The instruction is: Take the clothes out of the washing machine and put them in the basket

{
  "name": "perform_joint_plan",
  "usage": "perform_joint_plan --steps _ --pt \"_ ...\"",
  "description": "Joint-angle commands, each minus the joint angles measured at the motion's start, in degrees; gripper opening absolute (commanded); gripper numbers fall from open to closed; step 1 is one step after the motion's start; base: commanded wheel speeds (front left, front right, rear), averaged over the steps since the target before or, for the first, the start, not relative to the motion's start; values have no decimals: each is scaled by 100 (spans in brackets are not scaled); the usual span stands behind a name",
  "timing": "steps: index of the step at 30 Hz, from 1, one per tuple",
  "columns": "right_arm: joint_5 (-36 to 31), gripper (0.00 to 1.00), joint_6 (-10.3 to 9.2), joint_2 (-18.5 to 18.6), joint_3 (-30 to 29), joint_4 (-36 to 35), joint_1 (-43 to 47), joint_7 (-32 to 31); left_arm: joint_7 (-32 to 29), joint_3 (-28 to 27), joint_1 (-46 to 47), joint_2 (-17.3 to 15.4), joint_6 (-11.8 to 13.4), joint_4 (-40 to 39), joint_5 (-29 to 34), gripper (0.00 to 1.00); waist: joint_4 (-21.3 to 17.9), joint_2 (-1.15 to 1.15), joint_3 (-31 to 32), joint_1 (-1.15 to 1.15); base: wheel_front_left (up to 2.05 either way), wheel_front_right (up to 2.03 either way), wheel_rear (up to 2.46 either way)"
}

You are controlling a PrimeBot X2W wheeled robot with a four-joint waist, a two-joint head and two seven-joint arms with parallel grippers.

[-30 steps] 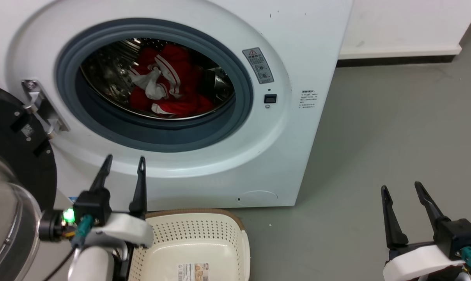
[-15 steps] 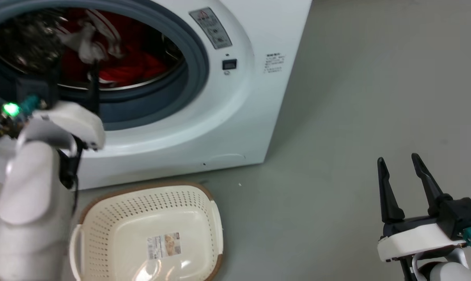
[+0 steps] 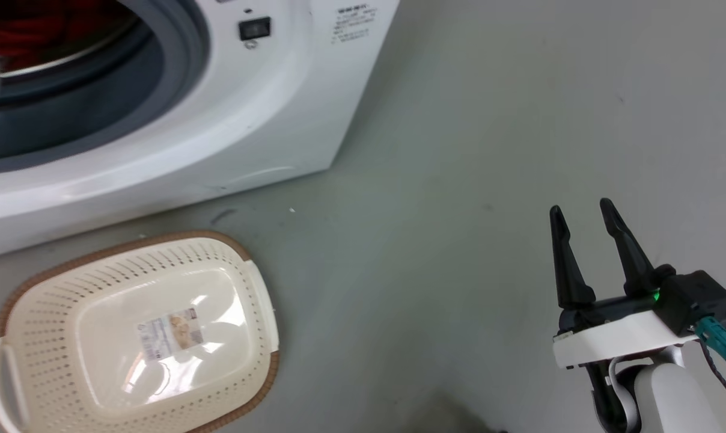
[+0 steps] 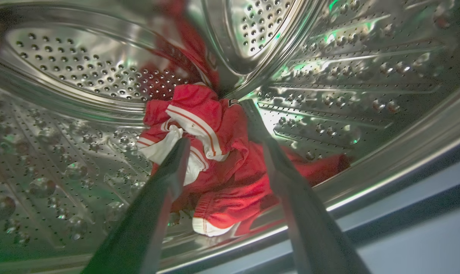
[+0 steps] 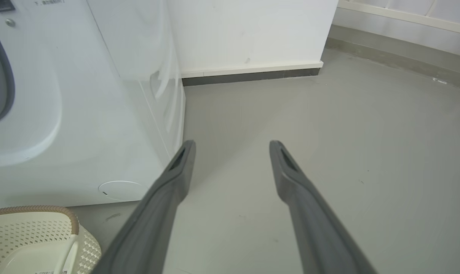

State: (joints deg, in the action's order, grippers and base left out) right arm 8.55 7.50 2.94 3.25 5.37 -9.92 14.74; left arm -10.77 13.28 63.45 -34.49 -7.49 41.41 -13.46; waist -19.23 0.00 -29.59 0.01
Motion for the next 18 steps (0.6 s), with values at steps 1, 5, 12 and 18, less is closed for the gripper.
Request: perform_joint_plan --steps 1,5,12,18 --pt "69 100 -2 -10 48 10 -136 43 -126 111 203 -171 6 5 -86 100 -388 0 -467 -1 0 0 0" --pt "273 100 -2 -10 214 -7 -284 42 -834 587 727 -745 6 -35 -557 100 -607 0 -822 -1 0 0 0" --pt "542 100 -2 -10 451 -75 -358 42 -2184 1313 1370 -1701 5 -455 -1369 100 -839 0 -1293 -1 0 0 0" --pt "663 100 -2 -9 606 -130 -436 42 -3114 1583 1652 -2198 4 -850 -1845 100 -947 0 -1544 -1 0 0 0"
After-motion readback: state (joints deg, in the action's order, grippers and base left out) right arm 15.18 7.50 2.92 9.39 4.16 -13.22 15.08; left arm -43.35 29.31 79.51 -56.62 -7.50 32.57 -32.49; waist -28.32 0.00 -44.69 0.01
